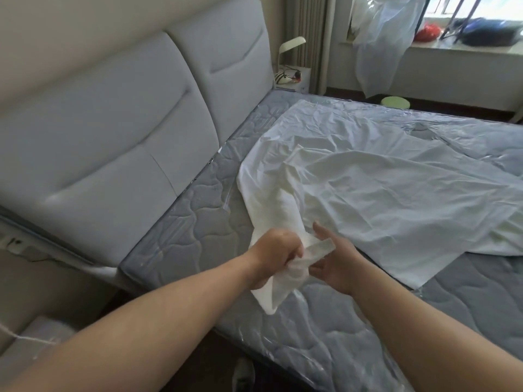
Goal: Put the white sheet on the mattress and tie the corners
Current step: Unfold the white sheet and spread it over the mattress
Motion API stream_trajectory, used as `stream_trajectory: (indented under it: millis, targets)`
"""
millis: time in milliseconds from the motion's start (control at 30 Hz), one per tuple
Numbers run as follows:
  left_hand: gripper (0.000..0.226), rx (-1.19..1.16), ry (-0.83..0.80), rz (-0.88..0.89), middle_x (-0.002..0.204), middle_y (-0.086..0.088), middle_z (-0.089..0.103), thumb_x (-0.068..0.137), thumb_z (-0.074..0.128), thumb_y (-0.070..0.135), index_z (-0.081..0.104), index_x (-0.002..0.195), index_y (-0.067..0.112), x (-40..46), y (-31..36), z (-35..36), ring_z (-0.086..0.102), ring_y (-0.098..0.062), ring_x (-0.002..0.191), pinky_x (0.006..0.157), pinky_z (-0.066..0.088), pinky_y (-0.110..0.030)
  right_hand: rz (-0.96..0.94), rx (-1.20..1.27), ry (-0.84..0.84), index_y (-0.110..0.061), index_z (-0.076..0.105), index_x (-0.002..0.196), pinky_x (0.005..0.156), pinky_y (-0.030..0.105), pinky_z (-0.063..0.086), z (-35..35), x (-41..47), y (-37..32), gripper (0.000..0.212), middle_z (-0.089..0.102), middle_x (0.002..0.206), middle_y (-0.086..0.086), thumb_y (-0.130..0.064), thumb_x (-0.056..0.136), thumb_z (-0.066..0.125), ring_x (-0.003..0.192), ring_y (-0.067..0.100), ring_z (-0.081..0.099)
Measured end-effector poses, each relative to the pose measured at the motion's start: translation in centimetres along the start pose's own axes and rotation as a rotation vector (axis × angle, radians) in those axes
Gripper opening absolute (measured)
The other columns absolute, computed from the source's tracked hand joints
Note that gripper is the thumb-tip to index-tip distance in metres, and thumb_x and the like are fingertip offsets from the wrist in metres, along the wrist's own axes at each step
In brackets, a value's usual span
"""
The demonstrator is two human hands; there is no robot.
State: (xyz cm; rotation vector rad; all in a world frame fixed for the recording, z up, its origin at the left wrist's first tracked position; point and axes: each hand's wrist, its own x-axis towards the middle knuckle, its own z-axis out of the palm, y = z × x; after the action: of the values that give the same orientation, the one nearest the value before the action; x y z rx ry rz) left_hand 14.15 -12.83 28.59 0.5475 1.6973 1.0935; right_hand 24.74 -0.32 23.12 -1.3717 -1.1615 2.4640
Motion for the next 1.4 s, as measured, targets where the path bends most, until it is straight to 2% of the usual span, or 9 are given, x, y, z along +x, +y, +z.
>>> stream_trajectory:
  millis: [133,233,367,533,633,767,867,1167,1400]
  targets:
    - [0.083,0.187,0.188,-0.204,0.111,-0.007,0.072,0.071,0.063,0.079,0.069,0.119,0.011,0.5,-1.2,0.9,0.070,-0.028,0.097,0.087,0.055,-0.037,-0.006,-0.119,-0.038,-0.012,0.066,0.125,0.077,0.038,0.059,-1.4,-1.9,0.2,0.035,0.076,0.110,0.012,-0.033,0.097,0.065,0.094,0.030,0.075]
    - [0.099,0.281,0.218,-0.297,0.126,-0.003,0.064,0.072,0.071,0.081,0.058,0.139,0.010,-0.3,-1.1,0.0,0.062,-0.021,0.109,0.086,0.046,-0.031,-0.015,-0.203,-0.033,-0.013,0.065,0.124,0.077,0.038,0.058,-1.0,-2.2,0.5,0.033,0.074,0.116,0.013,-0.033,0.098,0.064,0.098,0.029,0.074]
    - [0.093,0.399,0.051,-0.305,0.118,-0.002,0.068,0.064,0.085,0.072,0.064,0.131,0.012,-1.1,-2.1,-2.5,0.065,-0.022,0.108,0.091,0.052,-0.035,-0.050,-0.233,0.035,-0.011,0.066,0.117,0.071,0.036,0.055,1.0,-1.3,-0.4,0.026,0.073,0.111,0.011,-0.029,0.099,0.062,0.093,0.025,0.071]
    - [0.027,0.940,-0.118,0.086,0.098,-0.001,0.067,0.094,0.065,0.043,0.068,0.093,0.017,-2.0,-4.3,-4.0,0.061,-0.023,0.094,0.075,0.043,-0.033,-0.092,-0.367,0.027,-0.012,0.066,0.113,0.075,0.035,0.056,5.8,1.6,-2.1,0.020,0.071,0.097,0.008,-0.026,0.099,0.062,0.085,0.023,0.067]
    - [0.038,1.122,-0.251,0.262,0.084,-0.003,0.053,0.105,0.051,0.035,0.055,0.076,0.012,-2.7,-5.8,-5.4,0.049,-0.016,0.071,0.068,0.036,-0.038,-0.172,-0.698,0.072,-0.008,0.065,0.094,0.070,0.035,0.046,9.1,4.5,-2.1,0.014,0.061,0.084,0.009,-0.022,0.095,0.062,0.077,0.024,0.056]
    - [0.042,1.208,-0.417,0.378,0.108,-0.005,0.059,0.110,0.043,0.040,0.071,0.098,0.010,-3.7,-8.0,-8.4,0.049,-0.016,0.082,0.073,0.042,-0.034,-0.108,-1.578,0.093,-0.009,0.045,0.065,0.069,0.029,0.038,12.8,8.1,0.9,0.048,0.052,0.073,0.006,-0.042,0.099,0.055,0.077,0.025,0.052]
    - [0.036,1.128,-0.433,0.470,0.113,0.000,0.059,0.109,0.048,0.040,0.075,0.112,0.017,-4.3,-8.7,-10.4,0.044,-0.014,0.082,0.072,0.033,-0.028,0.011,-1.785,0.092,-0.012,0.047,0.067,0.061,0.030,0.040,14.4,9.3,4.1,0.051,0.050,0.067,0.002,-0.051,0.100,0.054,0.063,0.021,0.050]
    - [0.035,1.027,-0.376,0.491,0.106,-0.005,0.063,0.107,0.051,0.040,0.073,0.111,0.013,-4.1,-10.4,-15.2,0.061,-0.024,0.095,0.080,0.047,-0.035,-0.121,-1.612,0.300,-0.009,0.054,0.079,0.065,0.032,0.046,14.5,12.7,5.3,0.030,0.059,0.079,0.004,-0.031,0.100,0.054,0.080,0.028,0.063]
    - [0.036,0.748,0.248,0.529,0.090,-0.001,0.056,0.105,0.054,0.041,0.067,0.090,0.011,-1.9,-6.4,-20.2,0.058,-0.019,0.077,0.071,0.046,-0.038,-0.170,-0.043,0.270,-0.010,0.057,0.112,0.078,0.043,0.061,14.6,7.6,-3.4,0.012,0.063,0.103,0.011,-0.017,0.105,0.052,0.086,0.028,0.067]
